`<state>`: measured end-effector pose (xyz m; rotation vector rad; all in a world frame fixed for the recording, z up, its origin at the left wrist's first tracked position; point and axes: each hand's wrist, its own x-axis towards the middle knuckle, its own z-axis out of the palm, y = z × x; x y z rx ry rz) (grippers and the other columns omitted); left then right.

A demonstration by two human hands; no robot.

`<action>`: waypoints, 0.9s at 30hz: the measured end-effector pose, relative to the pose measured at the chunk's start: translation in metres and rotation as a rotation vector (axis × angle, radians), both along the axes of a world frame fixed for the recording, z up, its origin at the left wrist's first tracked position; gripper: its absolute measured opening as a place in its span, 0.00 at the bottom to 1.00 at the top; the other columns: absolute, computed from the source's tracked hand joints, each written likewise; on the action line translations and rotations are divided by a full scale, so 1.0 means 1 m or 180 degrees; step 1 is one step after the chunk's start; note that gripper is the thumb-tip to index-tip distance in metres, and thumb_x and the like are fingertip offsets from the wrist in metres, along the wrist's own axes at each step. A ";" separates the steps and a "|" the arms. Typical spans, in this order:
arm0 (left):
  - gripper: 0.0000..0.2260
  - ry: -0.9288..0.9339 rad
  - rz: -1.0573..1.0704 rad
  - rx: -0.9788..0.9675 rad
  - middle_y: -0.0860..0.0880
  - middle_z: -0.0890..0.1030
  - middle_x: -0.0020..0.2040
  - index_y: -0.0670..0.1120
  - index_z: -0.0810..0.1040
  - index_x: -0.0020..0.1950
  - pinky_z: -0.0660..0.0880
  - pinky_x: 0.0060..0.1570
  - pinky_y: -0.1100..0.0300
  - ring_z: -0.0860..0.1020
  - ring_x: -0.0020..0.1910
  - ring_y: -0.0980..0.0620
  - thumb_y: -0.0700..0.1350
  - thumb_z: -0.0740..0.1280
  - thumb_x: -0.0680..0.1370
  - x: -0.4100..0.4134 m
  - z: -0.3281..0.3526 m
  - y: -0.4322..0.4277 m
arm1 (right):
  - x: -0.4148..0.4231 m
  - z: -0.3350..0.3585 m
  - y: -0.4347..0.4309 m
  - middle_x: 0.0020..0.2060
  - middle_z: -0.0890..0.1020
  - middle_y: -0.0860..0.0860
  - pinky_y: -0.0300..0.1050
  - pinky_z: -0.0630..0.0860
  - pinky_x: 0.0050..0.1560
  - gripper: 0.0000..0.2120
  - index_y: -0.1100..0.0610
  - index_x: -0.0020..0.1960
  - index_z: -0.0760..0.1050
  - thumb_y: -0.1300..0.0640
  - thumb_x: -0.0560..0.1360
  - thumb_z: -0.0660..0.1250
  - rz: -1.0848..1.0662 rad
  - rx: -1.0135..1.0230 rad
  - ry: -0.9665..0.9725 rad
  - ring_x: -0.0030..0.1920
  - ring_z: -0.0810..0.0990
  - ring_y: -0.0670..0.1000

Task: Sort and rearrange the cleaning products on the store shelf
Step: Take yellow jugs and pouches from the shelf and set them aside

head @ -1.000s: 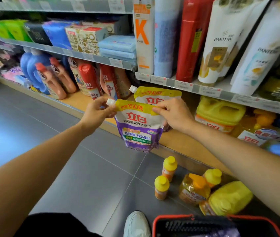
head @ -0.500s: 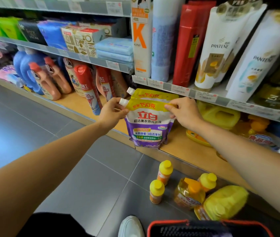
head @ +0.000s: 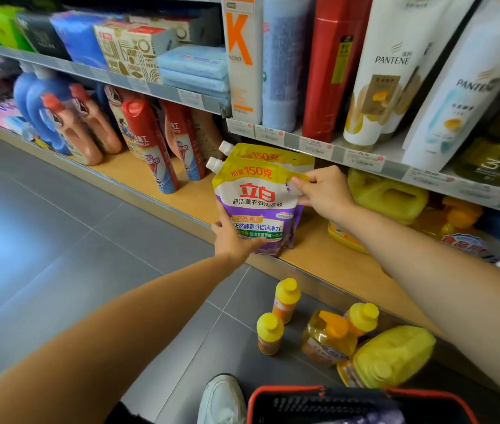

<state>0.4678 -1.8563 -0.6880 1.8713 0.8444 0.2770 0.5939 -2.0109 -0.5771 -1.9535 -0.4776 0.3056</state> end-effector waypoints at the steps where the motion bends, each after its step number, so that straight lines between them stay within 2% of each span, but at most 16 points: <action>1: 0.60 -0.0015 0.0021 0.0116 0.45 0.63 0.71 0.58 0.41 0.81 0.78 0.61 0.46 0.73 0.64 0.49 0.48 0.83 0.66 0.003 -0.004 -0.001 | 0.001 -0.002 0.000 0.42 0.84 0.67 0.69 0.79 0.51 0.16 0.69 0.42 0.81 0.55 0.78 0.71 -0.0016 0.0094 0.0041 0.48 0.84 0.67; 5: 0.60 -0.0101 0.0151 0.0373 0.45 0.64 0.70 0.60 0.41 0.81 0.78 0.59 0.47 0.75 0.66 0.44 0.48 0.83 0.66 0.019 -0.016 -0.001 | 0.008 -0.011 -0.001 0.46 0.82 0.71 0.71 0.76 0.54 0.18 0.73 0.48 0.79 0.56 0.78 0.71 -0.0004 0.0337 0.0064 0.52 0.81 0.70; 8: 0.59 -0.0136 0.0242 0.0455 0.45 0.64 0.68 0.61 0.43 0.81 0.77 0.56 0.50 0.75 0.65 0.44 0.48 0.84 0.65 0.033 -0.018 0.001 | 0.013 -0.015 0.000 0.44 0.85 0.63 0.69 0.78 0.54 0.14 0.68 0.47 0.82 0.55 0.78 0.71 0.0012 0.0362 0.0078 0.50 0.84 0.64; 11: 0.60 -0.0172 0.0160 0.0431 0.45 0.65 0.68 0.60 0.42 0.81 0.77 0.58 0.48 0.74 0.66 0.44 0.46 0.84 0.65 0.046 -0.017 0.009 | 0.017 -0.019 0.001 0.43 0.87 0.59 0.67 0.79 0.54 0.10 0.61 0.44 0.84 0.54 0.78 0.71 0.0055 0.0362 0.0046 0.50 0.85 0.61; 13: 0.60 -0.0173 0.0064 0.0420 0.45 0.65 0.68 0.59 0.42 0.82 0.77 0.60 0.47 0.73 0.67 0.44 0.46 0.83 0.66 0.053 -0.015 0.014 | 0.018 -0.022 0.000 0.43 0.87 0.56 0.65 0.79 0.56 0.09 0.58 0.45 0.85 0.54 0.78 0.70 0.0063 0.0370 0.0003 0.50 0.85 0.59; 15: 0.59 -0.0141 -0.0035 0.0396 0.44 0.65 0.69 0.57 0.42 0.82 0.78 0.62 0.45 0.72 0.69 0.44 0.45 0.83 0.67 0.057 -0.012 0.017 | 0.020 -0.025 -0.001 0.41 0.86 0.52 0.61 0.81 0.54 0.09 0.59 0.48 0.84 0.55 0.79 0.69 0.0054 0.0381 -0.0005 0.47 0.85 0.53; 17: 0.58 -0.0138 -0.0163 0.0348 0.44 0.64 0.70 0.56 0.43 0.82 0.78 0.62 0.45 0.71 0.69 0.46 0.44 0.82 0.67 0.054 -0.014 0.019 | 0.019 -0.025 -0.004 0.37 0.85 0.44 0.49 0.79 0.46 0.06 0.55 0.47 0.83 0.56 0.80 0.68 0.0173 0.0368 -0.0037 0.41 0.82 0.41; 18: 0.57 -0.0143 -0.0230 0.0340 0.44 0.64 0.71 0.55 0.43 0.82 0.78 0.62 0.46 0.71 0.70 0.47 0.44 0.82 0.68 0.050 -0.015 0.020 | 0.017 -0.025 -0.006 0.38 0.85 0.43 0.46 0.78 0.45 0.05 0.55 0.48 0.82 0.57 0.80 0.68 0.0262 0.0341 -0.0038 0.41 0.81 0.39; 19: 0.56 -0.0149 -0.0287 0.0342 0.44 0.64 0.71 0.55 0.44 0.82 0.78 0.62 0.48 0.71 0.69 0.49 0.44 0.81 0.69 0.046 -0.017 0.020 | 0.015 -0.025 -0.008 0.43 0.85 0.45 0.44 0.78 0.46 0.05 0.57 0.53 0.82 0.58 0.80 0.67 0.0365 0.0326 0.0019 0.45 0.82 0.40; 21: 0.53 -0.0142 -0.0339 0.0287 0.45 0.64 0.72 0.52 0.47 0.82 0.78 0.62 0.50 0.72 0.68 0.51 0.44 0.81 0.69 0.036 -0.023 0.016 | 0.009 -0.025 -0.018 0.56 0.83 0.50 0.42 0.80 0.50 0.16 0.60 0.66 0.77 0.61 0.79 0.68 0.0545 0.0321 0.0163 0.56 0.82 0.46; 22: 0.50 -0.0120 -0.0321 0.0217 0.46 0.64 0.72 0.51 0.51 0.81 0.79 0.62 0.49 0.73 0.67 0.51 0.44 0.80 0.70 0.030 -0.025 0.010 | 0.005 -0.026 -0.025 0.60 0.80 0.49 0.39 0.80 0.49 0.21 0.59 0.70 0.73 0.61 0.78 0.69 0.0576 0.0267 0.0126 0.58 0.81 0.48; 24: 0.41 -0.0036 -0.0352 0.0127 0.46 0.66 0.71 0.49 0.59 0.77 0.81 0.58 0.48 0.76 0.63 0.50 0.45 0.79 0.71 0.018 -0.029 -0.005 | -0.002 -0.031 -0.042 0.61 0.77 0.46 0.32 0.76 0.48 0.26 0.56 0.73 0.70 0.60 0.77 0.72 0.0484 -0.0061 -0.0224 0.58 0.78 0.48; 25: 0.37 0.0024 -0.0496 0.0156 0.47 0.68 0.70 0.48 0.62 0.74 0.82 0.56 0.49 0.77 0.61 0.51 0.45 0.79 0.71 0.012 -0.031 -0.013 | -0.006 -0.034 -0.052 0.62 0.77 0.47 0.32 0.75 0.48 0.26 0.56 0.72 0.71 0.59 0.76 0.73 0.0415 -0.0264 -0.0423 0.57 0.79 0.48; 27: 0.30 0.0209 -0.1177 0.0177 0.48 0.73 0.67 0.48 0.69 0.70 0.81 0.55 0.52 0.77 0.58 0.51 0.48 0.78 0.72 0.004 -0.032 -0.027 | -0.014 -0.043 -0.070 0.61 0.80 0.52 0.41 0.79 0.51 0.23 0.56 0.68 0.76 0.59 0.75 0.74 0.0369 -0.0545 -0.0545 0.54 0.81 0.51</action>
